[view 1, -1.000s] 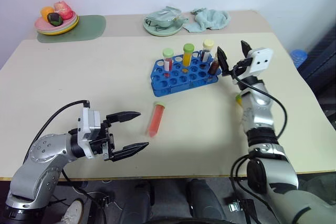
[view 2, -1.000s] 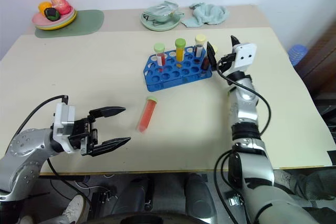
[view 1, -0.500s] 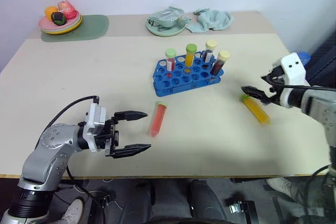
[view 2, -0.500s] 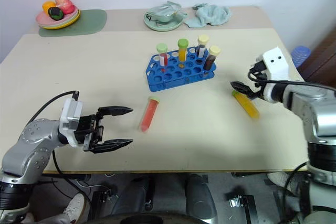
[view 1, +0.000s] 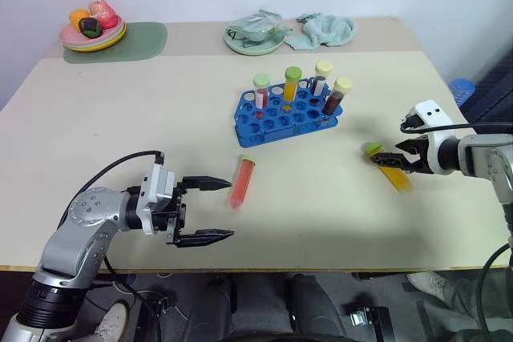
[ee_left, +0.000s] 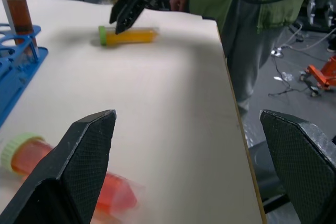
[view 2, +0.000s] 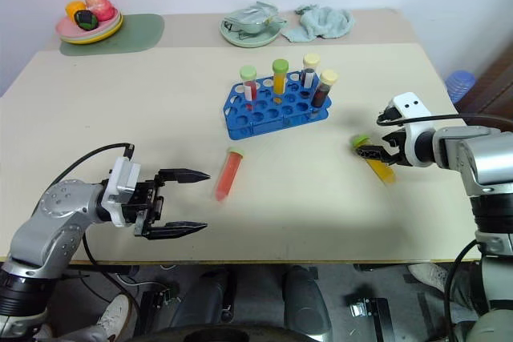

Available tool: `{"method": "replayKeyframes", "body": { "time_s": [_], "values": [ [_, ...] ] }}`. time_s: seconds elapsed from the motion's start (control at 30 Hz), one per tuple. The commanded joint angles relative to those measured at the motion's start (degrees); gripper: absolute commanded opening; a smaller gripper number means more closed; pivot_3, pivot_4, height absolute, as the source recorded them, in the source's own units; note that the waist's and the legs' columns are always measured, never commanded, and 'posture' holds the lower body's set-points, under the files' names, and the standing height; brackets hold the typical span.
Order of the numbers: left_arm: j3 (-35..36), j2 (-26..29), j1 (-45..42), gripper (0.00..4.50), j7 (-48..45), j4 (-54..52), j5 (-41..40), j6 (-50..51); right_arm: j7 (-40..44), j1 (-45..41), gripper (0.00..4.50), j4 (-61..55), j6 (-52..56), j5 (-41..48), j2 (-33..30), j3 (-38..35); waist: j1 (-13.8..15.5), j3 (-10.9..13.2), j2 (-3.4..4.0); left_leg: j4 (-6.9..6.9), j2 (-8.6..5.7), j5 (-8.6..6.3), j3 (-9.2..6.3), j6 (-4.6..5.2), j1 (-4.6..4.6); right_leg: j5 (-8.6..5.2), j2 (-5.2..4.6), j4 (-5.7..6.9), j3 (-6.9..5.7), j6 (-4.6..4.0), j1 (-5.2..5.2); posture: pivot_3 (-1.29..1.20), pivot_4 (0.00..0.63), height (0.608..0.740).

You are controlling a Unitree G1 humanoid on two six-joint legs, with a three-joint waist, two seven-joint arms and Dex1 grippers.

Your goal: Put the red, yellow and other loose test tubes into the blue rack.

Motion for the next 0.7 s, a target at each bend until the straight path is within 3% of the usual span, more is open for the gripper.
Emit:
{"method": "replayKeyframes", "body": {
  "time_s": [0.03, 0.3, 0.37, 0.47, 0.7],
  "values": [
    [1.4, 0.68, 1.12, 4.5, 0.71, -2.8, -0.7, -0.29, 1.09, -1.81, 4.29, 1.41, -2.06, -1.43, 0.84, 0.74, 0.02, 0.0, 0.0, 0.0, 0.01, 0.0, 0.0, 0.0, 0.0, 0.0, 0.01, 0.0, -0.01, 0.0, 0.0, 0.0, 0.15, 0.74],
    [2.19, 1.04, 2.95, 4.5, 2.27, -4.5, -1.33, 0.28, 2.72, -2.99, 4.29, 4.14, -3.39, -3.69, 1.67, 2.69, 0.06, 0.0, 0.0, 0.0, 0.01, 0.0, -0.02, 0.0, -0.01, 0.0, -0.02, 0.0, 0.0, 0.0, 0.0, 0.0, 0.15, 0.74],
    [2.32, 1.13, 3.19, 4.5, 2.5, -4.66, -1.43, 0.33, 3.1, -3.2, 3.76, 4.44, -3.4, -4.08, 1.85, 2.84, 0.06, 0.0, 0.0, 0.0, 0.0, 0.0, -0.02, 0.0, 0.0, 0.0, -0.01, 0.0, 0.0, 0.0, 0.0, 0.0, 0.15, 0.74],
    [2.51, 1.11, 3.39, 4.5, 2.77, -4.76, -1.53, 0.38, 3.68, -3.39, 2.48, 4.55, -3.6, -4.6, 1.94, 3.19, 0.05, 0.0, 0.0, 0.0, 0.0, 0.0, -0.02, 0.0, -0.01, 0.0, 0.0, 0.0, -0.01, 0.0, -0.01, 0.0, 0.15, 0.74],
    [2.62, 1.09, 3.17, 4.5, 3.32, -4.82, -1.75, 0.57, 4.3, -2.94, 2.48, 4.03, -3.73, -5.02, 2.16, 3.45, 0.06, 0.0, 0.0, 0.0, 0.0, 0.0, -0.02, 0.0, 0.0, 0.0, -0.01, 0.0, -0.01, 0.0, -0.01, 0.0, 0.15, 0.74]
  ]
}}
